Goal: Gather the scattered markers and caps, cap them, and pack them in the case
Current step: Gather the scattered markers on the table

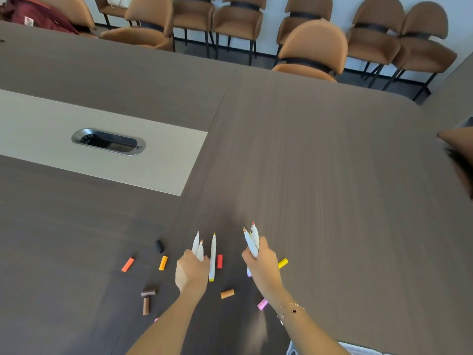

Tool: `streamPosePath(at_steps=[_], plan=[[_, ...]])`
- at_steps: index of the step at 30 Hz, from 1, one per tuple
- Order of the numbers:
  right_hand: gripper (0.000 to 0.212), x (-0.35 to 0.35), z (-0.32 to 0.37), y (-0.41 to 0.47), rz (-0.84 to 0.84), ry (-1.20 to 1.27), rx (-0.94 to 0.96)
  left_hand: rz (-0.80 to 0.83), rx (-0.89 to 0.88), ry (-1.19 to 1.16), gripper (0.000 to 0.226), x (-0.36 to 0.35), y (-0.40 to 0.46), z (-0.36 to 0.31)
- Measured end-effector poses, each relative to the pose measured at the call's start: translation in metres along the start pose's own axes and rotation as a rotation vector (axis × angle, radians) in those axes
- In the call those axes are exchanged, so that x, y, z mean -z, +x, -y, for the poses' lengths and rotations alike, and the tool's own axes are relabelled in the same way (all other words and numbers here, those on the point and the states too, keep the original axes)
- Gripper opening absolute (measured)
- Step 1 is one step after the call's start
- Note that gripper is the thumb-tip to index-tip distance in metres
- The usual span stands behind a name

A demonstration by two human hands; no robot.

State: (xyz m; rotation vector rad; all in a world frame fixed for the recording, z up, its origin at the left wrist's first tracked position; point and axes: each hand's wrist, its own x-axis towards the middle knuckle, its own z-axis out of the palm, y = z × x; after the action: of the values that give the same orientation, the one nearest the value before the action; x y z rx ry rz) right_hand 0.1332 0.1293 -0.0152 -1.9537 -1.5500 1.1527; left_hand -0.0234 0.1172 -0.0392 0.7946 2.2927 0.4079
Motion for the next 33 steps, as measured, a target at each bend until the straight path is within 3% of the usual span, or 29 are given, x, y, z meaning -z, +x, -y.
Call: streamPosePath(at_steps=[5,14,18,22,25,27,31,33], plan=[[0.006,-0.008,-0.004,0.002,0.011,0.037,-0.025,-0.009,-0.103,-0.008,0.022,-0.004,0.005,-0.012],[0.009,-0.017,-0.009,0.01,-0.019,0.285,-0.251,0.158,-0.184,0.158,0.02,-0.015,0.006,-0.032],[0.009,-0.02,-0.001,0.02,-0.206,0.356,-0.145,0.121,-0.335,-0.163,0.026,-0.014,0.012,-0.057],[0.008,-0.027,0.006,0.035,-0.342,0.479,-0.007,0.186,-0.568,-0.475,0.027,-0.014,0.017,-0.068],[0.019,-0.038,-0.004,0.045,-0.408,0.545,-0.024,0.17,-0.6,-0.491,0.029,-0.028,0.025,-0.063],[0.015,-0.043,-0.013,0.049,-0.425,0.572,-0.065,0.182,-0.562,-0.506,0.025,-0.039,0.031,-0.054],[0.003,-0.044,-0.019,0.048,-0.318,0.544,-0.069,0.208,-0.508,-0.469,0.012,-0.046,0.039,-0.047],[0.007,-0.041,-0.017,0.046,-0.265,0.521,-0.036,0.244,-0.481,-0.451,0.013,-0.041,0.036,-0.052]])
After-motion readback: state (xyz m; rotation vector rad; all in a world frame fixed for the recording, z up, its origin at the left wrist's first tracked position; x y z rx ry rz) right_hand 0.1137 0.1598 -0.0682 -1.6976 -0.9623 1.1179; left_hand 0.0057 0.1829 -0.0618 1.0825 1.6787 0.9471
